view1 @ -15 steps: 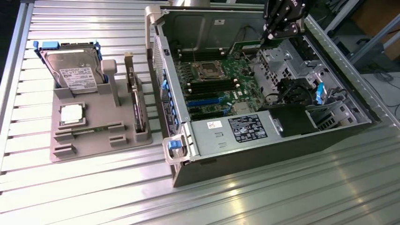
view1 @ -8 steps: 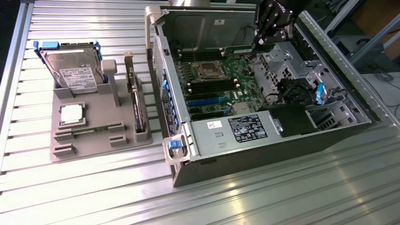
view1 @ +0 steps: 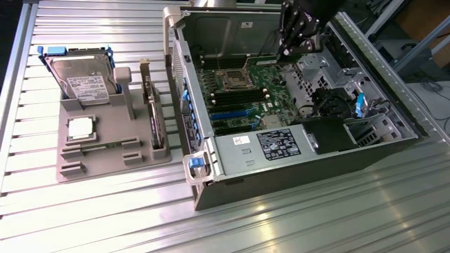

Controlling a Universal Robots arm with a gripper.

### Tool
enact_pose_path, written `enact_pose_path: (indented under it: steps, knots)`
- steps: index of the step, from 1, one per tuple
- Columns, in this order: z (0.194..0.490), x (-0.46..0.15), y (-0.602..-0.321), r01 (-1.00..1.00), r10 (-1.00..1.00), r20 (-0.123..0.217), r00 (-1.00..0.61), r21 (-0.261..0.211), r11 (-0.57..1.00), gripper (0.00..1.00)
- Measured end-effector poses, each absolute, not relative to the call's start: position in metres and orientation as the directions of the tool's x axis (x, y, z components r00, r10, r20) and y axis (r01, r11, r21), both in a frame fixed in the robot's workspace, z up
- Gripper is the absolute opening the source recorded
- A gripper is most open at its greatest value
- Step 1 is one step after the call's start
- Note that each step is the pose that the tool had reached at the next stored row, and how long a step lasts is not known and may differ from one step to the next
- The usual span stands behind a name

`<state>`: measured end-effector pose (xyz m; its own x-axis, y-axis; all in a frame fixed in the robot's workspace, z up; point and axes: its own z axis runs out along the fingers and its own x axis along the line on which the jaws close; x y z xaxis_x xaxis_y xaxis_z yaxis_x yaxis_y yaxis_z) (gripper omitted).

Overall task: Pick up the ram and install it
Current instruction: 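Insert the ram into the slot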

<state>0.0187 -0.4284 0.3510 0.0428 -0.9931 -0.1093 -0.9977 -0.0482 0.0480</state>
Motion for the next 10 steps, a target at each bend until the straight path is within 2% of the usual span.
enact_pose_path:
  steps: [10]
  knots:
    - [0.332,0.003,-0.429,-0.998,-0.993,-0.109,0.043,0.048,-0.048,0.12]
